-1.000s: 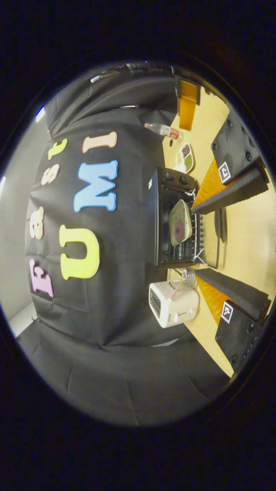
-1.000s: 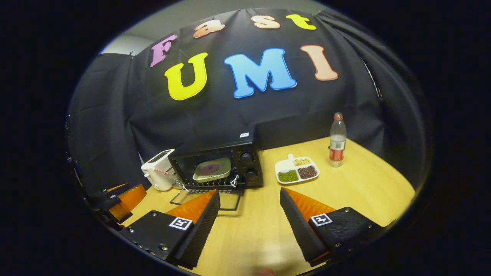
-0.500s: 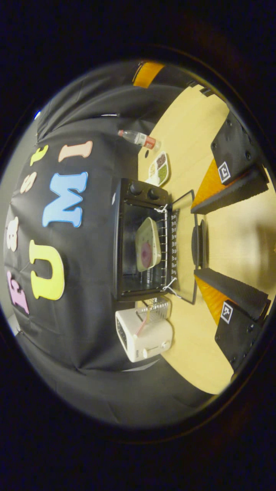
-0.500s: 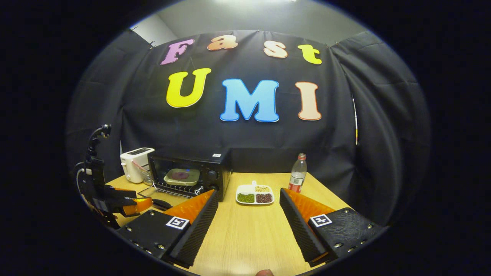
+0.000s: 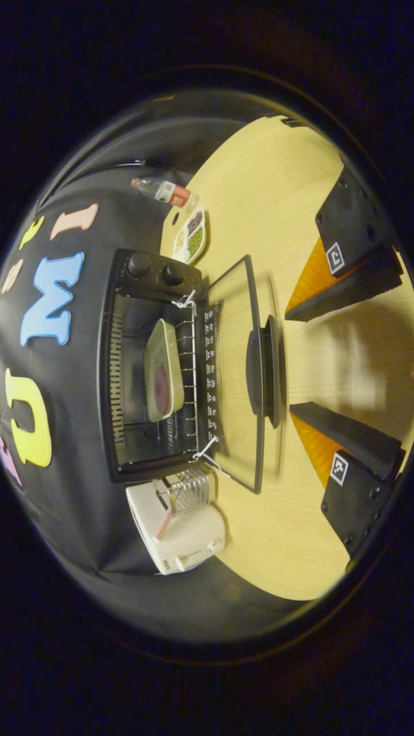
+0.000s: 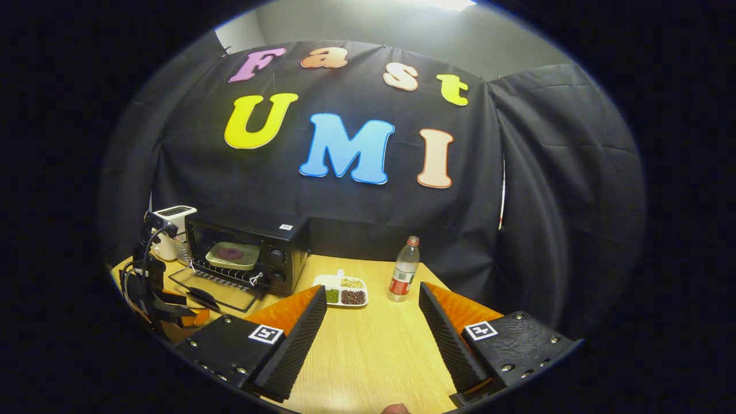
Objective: Open the electric oven with the left hand, put the food in, and close the electric oven.
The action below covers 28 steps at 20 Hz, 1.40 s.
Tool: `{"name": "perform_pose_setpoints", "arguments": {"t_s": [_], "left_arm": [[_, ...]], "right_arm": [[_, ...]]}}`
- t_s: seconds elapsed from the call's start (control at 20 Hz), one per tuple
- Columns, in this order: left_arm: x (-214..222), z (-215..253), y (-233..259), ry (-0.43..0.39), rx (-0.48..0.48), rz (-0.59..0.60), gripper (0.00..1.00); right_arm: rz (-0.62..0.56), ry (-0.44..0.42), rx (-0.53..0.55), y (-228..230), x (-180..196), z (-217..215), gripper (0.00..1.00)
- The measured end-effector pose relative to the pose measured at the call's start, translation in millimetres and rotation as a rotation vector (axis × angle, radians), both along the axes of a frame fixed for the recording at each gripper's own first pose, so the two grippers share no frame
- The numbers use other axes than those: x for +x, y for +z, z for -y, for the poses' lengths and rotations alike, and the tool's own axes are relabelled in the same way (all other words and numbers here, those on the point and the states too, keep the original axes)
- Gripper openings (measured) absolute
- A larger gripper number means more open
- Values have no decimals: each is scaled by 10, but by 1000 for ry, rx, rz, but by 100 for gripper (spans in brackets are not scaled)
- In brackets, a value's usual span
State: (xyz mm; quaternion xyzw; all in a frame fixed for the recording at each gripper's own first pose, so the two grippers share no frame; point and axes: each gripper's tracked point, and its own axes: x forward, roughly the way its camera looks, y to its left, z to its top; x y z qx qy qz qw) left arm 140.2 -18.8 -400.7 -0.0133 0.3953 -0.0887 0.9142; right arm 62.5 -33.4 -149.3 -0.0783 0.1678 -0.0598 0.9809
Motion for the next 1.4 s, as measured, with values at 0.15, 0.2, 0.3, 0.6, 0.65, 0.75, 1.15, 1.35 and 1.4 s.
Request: {"name": "perform_pose_setpoints", "arguments": {"t_s": [0.15, 0.2, 0.3, 0.6, 0.65, 0.75, 1.15, 1.35, 1.4], "left_arm": [[86, -21, -143, 5, 22, -32, 100], [95, -16, -187, 4, 25, -46, 100], [159, -32, -216, -1, 48, -38, 100], [221, -34, -179, 35, 65, -17, 96], [225, -41, -134, 36, 67, -7, 100], [231, -50, -3, 33, 66, 28, 100], [341, -87, 534, 34, 56, 158, 96], [454, -82, 685, 39, 52, 193, 96], [476, -80, 717, 40, 52, 204, 100]], "right_arm": [[-15, -26, 1, -50, -19, 7, 99], [-19, -32, -1, -74, -21, 13, 99], [-25, -44, 2, -96, -30, 21, 99], [-1, -30, -29, -48, 23, -92, 99], [11, -19, -25, -24, 34, -135, 99], [25, -8, -16, -6, 56, -197, 99], [10, 18, 59, -154, 137, -392, 99], [-1, 20, 60, -175, 201, -404, 99], [-1, 20, 57, -163, 220, -401, 99]]}}
